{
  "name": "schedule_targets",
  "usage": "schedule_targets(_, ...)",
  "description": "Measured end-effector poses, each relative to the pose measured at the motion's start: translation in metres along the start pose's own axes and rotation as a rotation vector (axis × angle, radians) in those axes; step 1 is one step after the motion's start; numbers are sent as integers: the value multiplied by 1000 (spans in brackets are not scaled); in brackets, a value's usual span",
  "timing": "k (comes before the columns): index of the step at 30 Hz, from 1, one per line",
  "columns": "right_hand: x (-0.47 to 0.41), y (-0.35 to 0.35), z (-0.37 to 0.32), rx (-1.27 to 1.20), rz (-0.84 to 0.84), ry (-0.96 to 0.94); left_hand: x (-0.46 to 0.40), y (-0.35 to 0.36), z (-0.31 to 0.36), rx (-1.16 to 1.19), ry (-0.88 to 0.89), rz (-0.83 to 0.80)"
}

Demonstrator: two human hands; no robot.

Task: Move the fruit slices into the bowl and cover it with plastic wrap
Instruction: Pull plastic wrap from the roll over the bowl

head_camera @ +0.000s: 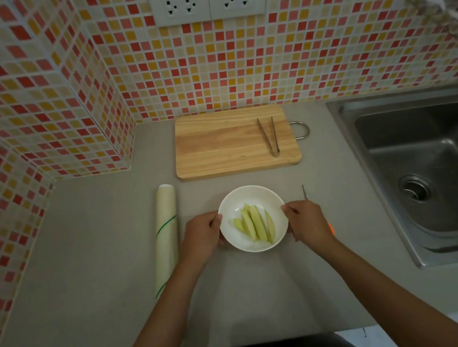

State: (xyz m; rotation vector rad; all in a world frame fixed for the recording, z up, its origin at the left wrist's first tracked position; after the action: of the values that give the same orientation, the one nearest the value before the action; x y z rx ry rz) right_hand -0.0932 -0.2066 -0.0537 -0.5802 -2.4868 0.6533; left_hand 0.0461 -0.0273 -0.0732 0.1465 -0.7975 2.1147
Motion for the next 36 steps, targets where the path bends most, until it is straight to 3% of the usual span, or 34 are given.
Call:
schedule_targets(19, 2, -4, 1, -6, 27, 55, 3, -4, 10, -73, -16, 30)
schedule_targets(26, 3, -1, 2, -22, 61, 58, 18, -26, 5, -200, -79, 168)
schedule_targets(32, 9, -12, -3, 99, 247, 79, 44, -58, -16, -337, -147, 362)
schedule_targets(36, 20, -19, -18, 160, 367, -15, 55, -66, -33, -390, -263, 392)
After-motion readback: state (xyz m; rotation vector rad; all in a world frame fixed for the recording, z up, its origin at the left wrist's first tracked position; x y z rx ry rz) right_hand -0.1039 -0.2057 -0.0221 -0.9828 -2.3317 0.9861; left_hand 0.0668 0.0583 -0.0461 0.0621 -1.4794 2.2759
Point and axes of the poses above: each hand's wrist, its own x-axis away from the middle knuckle, its own y-axis out of the palm, z = x × y, the point moved 5 cm from there along -x, towards the middle knuckle, and after that the axes turned 14 degrees about -z, right-handed, at the moved point
